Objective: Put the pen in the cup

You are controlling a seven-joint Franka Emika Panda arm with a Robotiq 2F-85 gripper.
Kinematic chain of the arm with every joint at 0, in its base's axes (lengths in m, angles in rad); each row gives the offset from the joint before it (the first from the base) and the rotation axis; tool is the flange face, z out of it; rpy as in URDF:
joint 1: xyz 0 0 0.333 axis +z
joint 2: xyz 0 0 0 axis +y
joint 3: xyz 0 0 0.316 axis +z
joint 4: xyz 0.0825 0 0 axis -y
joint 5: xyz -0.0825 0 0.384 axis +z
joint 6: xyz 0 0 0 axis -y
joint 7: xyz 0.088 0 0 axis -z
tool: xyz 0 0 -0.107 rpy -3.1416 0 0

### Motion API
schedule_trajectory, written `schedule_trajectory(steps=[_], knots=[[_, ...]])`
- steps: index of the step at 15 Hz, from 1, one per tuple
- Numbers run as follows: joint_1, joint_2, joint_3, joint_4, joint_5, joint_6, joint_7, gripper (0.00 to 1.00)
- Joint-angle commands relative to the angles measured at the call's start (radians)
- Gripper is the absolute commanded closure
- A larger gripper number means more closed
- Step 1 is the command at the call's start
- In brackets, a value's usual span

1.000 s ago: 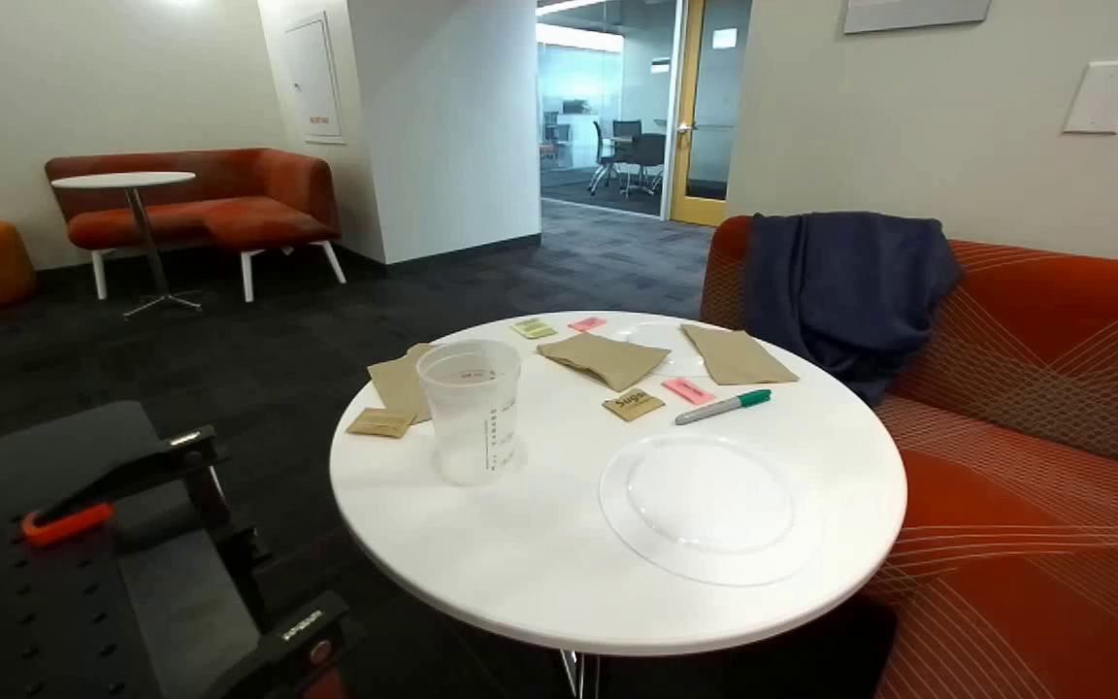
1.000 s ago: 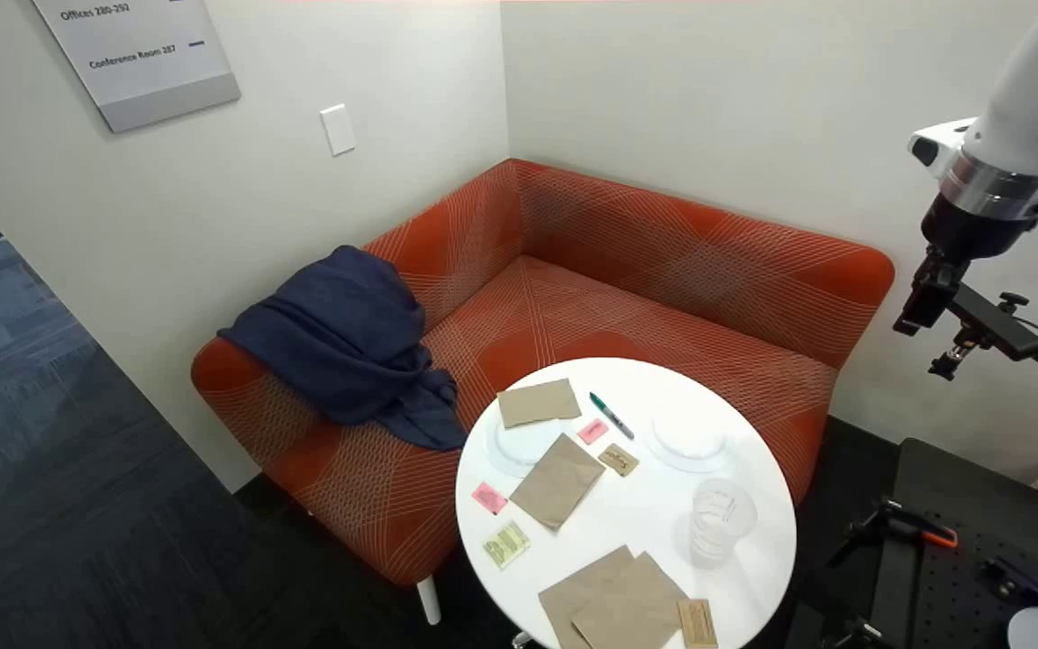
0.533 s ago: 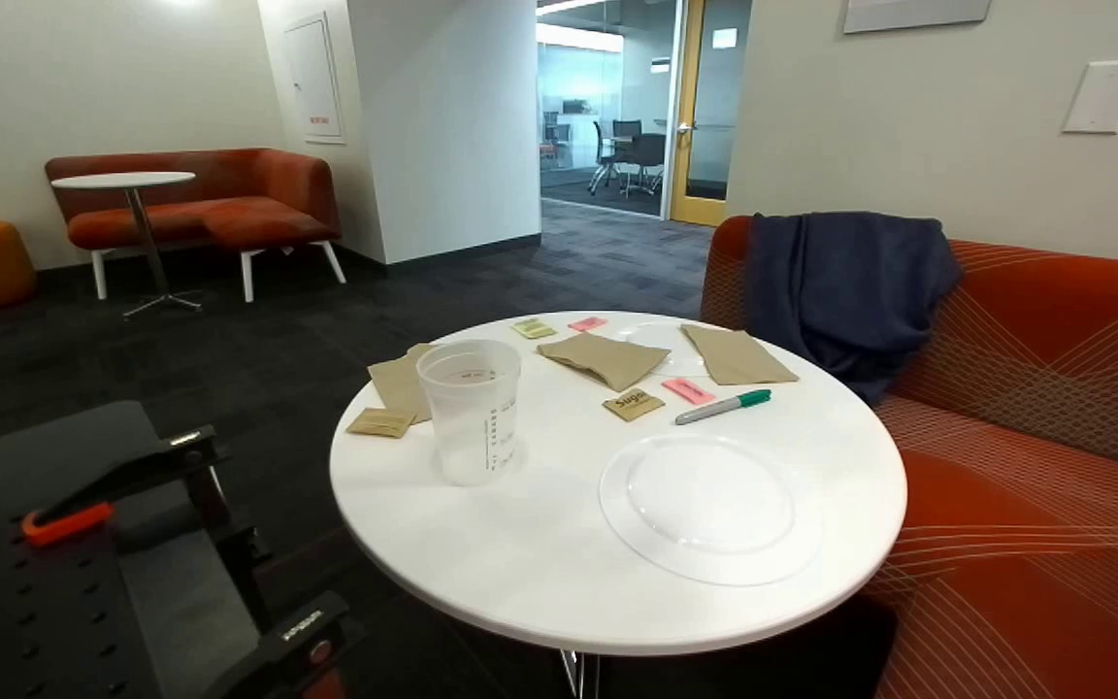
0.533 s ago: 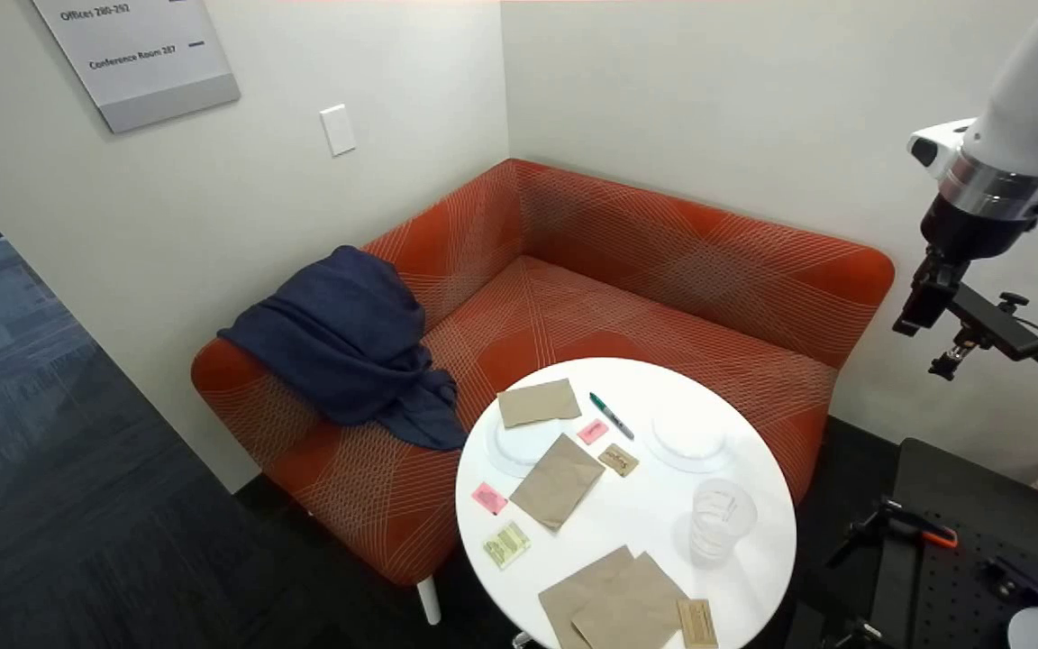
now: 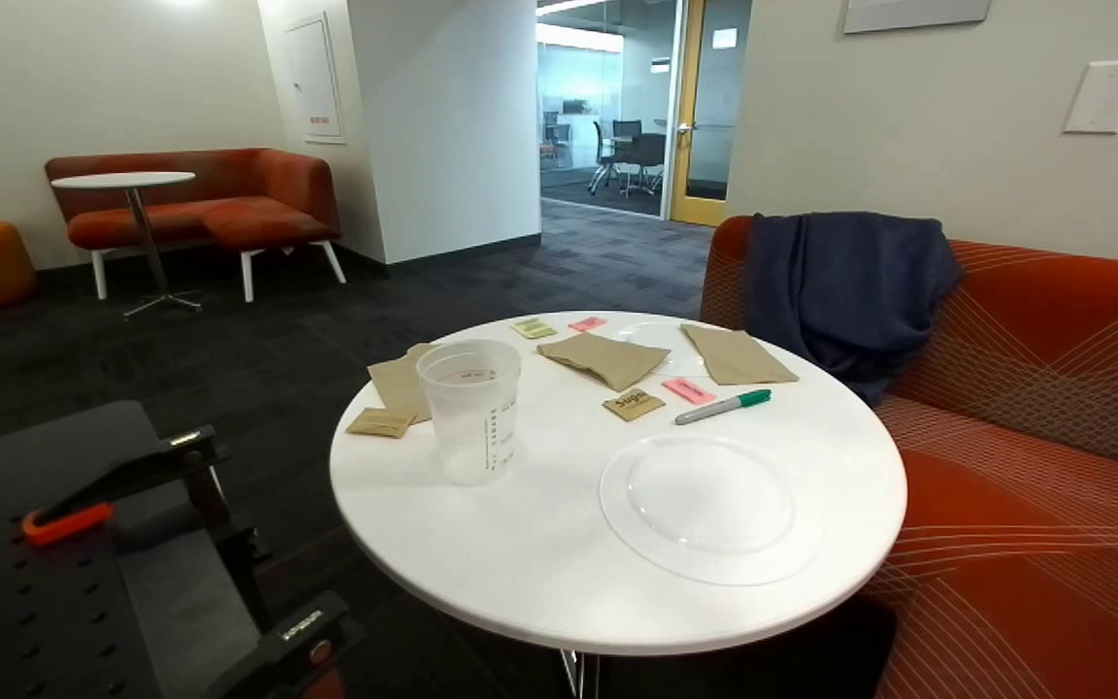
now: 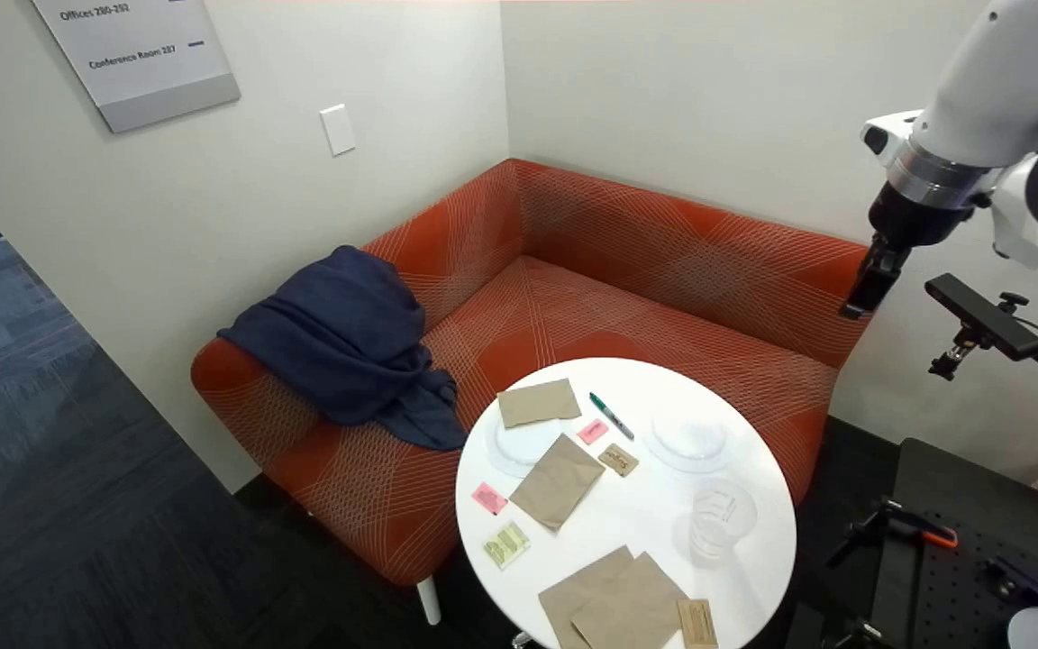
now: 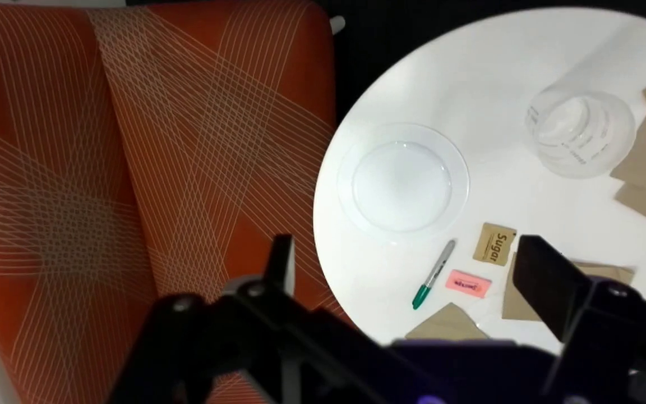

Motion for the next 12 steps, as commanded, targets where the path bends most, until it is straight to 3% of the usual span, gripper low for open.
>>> schedule_trajectory(steps=[1, 7, 12], knots=[[0.027, 0.151, -0.005, 0.103, 0.048, 0.078, 0.024, 0.00], [0.052, 0.369, 0.003, 0.229, 0.136, 0.211, 0.038, 0.00], [0.058, 0.572, 0.014, 0.355, 0.171, 0.272, 0.124, 0.00]])
